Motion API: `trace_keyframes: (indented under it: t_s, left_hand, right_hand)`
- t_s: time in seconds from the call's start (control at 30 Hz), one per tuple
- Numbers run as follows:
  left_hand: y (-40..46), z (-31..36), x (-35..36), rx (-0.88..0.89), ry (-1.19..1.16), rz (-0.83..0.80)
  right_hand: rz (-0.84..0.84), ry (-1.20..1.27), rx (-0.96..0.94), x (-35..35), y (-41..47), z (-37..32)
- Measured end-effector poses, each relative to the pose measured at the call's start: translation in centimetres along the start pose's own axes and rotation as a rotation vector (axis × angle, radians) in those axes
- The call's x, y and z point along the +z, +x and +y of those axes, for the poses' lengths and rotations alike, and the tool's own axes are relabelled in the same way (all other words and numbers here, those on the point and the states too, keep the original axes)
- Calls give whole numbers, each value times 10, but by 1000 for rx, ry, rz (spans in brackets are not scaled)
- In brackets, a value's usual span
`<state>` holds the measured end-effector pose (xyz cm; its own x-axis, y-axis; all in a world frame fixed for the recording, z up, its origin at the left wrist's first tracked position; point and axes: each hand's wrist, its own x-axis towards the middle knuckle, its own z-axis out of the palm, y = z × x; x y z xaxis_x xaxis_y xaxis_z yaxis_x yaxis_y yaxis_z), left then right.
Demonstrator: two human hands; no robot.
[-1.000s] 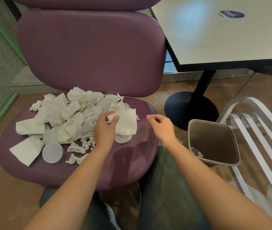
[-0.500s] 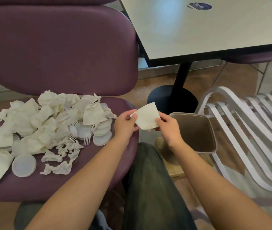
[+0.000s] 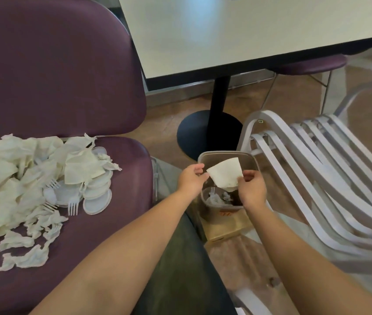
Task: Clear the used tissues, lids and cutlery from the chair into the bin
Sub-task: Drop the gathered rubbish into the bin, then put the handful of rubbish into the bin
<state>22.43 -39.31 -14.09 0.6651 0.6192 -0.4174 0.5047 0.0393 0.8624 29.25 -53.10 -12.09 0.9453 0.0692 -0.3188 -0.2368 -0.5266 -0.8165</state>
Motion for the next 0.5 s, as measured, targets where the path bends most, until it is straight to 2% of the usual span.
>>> trace_keyframes:
  t_s: [0.17, 0.37, 0.5]
  left_hand:
    - [-8, -3, -14, 74, 10, 39]
    - [-18, -4, -68, 181, 29, 130]
    - [-28, -12, -119, 254, 70, 279]
  right_hand:
    - [-204, -90, 56, 15, 0, 9]
    - [-334, 26, -72, 43, -34, -27]
    - [-419, 23, -218, 74, -63, -55]
